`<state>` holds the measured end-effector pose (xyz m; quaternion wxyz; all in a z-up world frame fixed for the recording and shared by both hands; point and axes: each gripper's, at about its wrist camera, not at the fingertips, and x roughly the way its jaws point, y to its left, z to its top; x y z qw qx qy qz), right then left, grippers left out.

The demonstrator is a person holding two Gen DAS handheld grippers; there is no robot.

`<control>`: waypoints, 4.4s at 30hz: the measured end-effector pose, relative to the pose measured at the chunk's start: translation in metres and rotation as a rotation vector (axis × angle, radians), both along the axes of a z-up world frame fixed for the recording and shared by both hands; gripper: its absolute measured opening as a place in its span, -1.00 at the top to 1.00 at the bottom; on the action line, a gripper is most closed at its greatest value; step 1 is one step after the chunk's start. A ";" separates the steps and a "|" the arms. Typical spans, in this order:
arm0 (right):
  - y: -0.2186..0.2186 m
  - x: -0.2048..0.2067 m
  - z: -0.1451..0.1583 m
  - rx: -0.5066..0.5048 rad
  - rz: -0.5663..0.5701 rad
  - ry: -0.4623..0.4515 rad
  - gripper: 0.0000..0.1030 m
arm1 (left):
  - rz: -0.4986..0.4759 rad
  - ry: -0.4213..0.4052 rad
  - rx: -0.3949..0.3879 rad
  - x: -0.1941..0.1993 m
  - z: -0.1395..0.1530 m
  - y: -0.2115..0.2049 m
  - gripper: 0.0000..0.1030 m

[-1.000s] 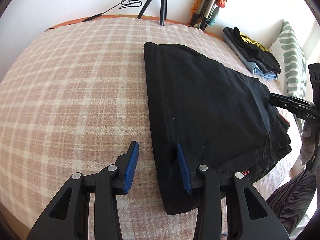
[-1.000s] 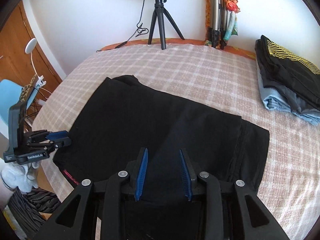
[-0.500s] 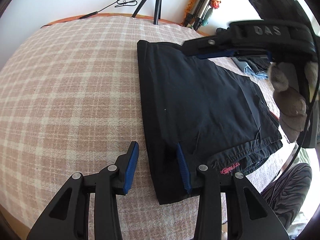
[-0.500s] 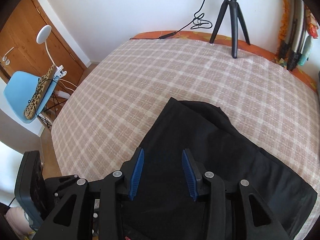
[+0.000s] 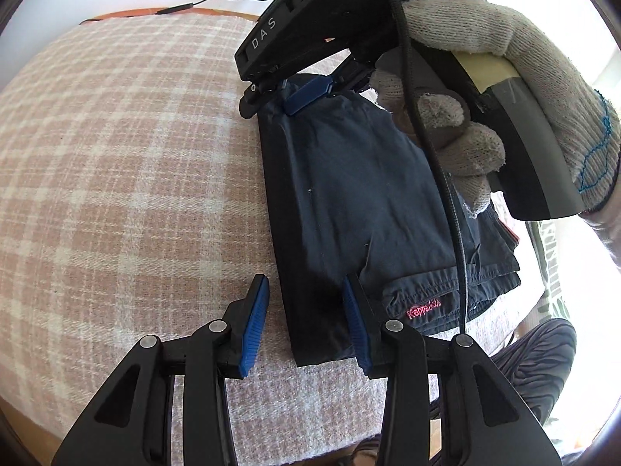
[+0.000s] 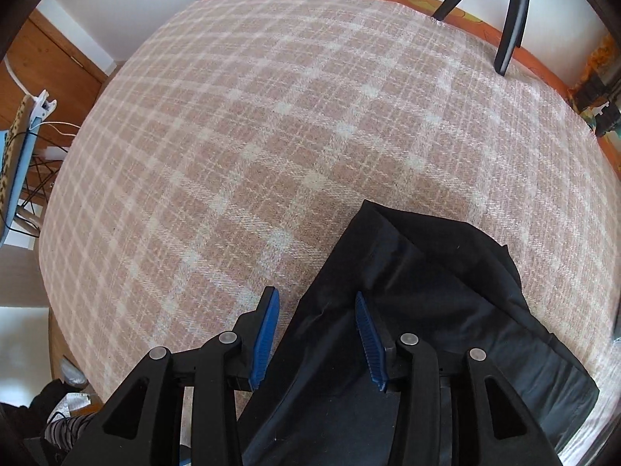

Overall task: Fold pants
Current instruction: 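Grasp the folded trouser end with both grippers, then fold the held trouser end over again with both grippers and release, then close both grippers on the sides of the folded trouser bundle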

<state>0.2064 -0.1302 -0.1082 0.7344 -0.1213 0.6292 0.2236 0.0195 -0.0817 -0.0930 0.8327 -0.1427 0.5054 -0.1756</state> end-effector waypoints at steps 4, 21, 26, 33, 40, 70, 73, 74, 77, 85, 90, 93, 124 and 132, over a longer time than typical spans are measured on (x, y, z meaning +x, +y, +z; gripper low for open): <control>0.018 -0.006 -0.004 -0.089 0.061 -0.042 0.18 | -0.012 0.007 -0.021 -0.003 0.000 -0.004 0.27; -0.044 -0.013 0.037 0.191 -0.058 -0.069 0.98 | -0.006 -0.024 -0.002 0.003 0.003 -0.012 0.38; -0.049 -0.013 0.043 0.186 -0.035 -0.085 0.93 | 0.008 -0.073 -0.005 0.001 0.014 -0.012 0.80; -0.030 -0.007 0.033 0.069 0.022 -0.047 0.21 | -0.020 -0.168 0.051 -0.005 0.032 -0.031 0.82; -0.006 -0.010 0.011 -0.078 0.085 -0.045 0.37 | -0.031 -0.187 0.046 -0.002 0.037 -0.046 0.83; -0.183 -0.037 0.125 0.318 -0.190 -0.272 0.98 | -0.207 -0.334 -0.124 -0.015 0.109 -0.115 0.71; -0.214 -0.042 0.129 0.332 -0.235 -0.284 0.98 | -0.271 -0.339 -0.136 -0.022 0.115 -0.131 0.42; -0.226 -0.042 0.129 0.331 -0.247 -0.286 0.98 | -0.288 -0.356 -0.126 -0.027 0.118 -0.136 0.30; -0.261 -0.042 0.125 0.333 -0.287 -0.279 0.98 | -0.336 -0.430 -0.047 -0.041 0.126 -0.152 0.09; -0.322 -0.044 0.094 0.297 -0.339 -0.260 0.98 | -0.287 -0.431 -0.008 -0.024 0.115 -0.157 0.09; -0.350 -0.046 0.073 0.336 -0.353 -0.249 0.98 | -0.254 -0.389 -0.034 -0.005 0.108 -0.153 0.09; -0.358 -0.044 0.060 0.343 -0.352 -0.242 0.98 | -0.247 -0.378 -0.047 0.000 0.104 -0.155 0.09; -0.407 -0.076 0.047 0.277 -0.405 -0.409 0.48 | -0.553 -0.223 0.133 -0.011 0.016 -0.258 0.14; -0.384 -0.118 0.028 0.218 -0.364 -0.383 -0.07 | -0.466 -0.252 0.110 -0.004 0.043 -0.240 0.08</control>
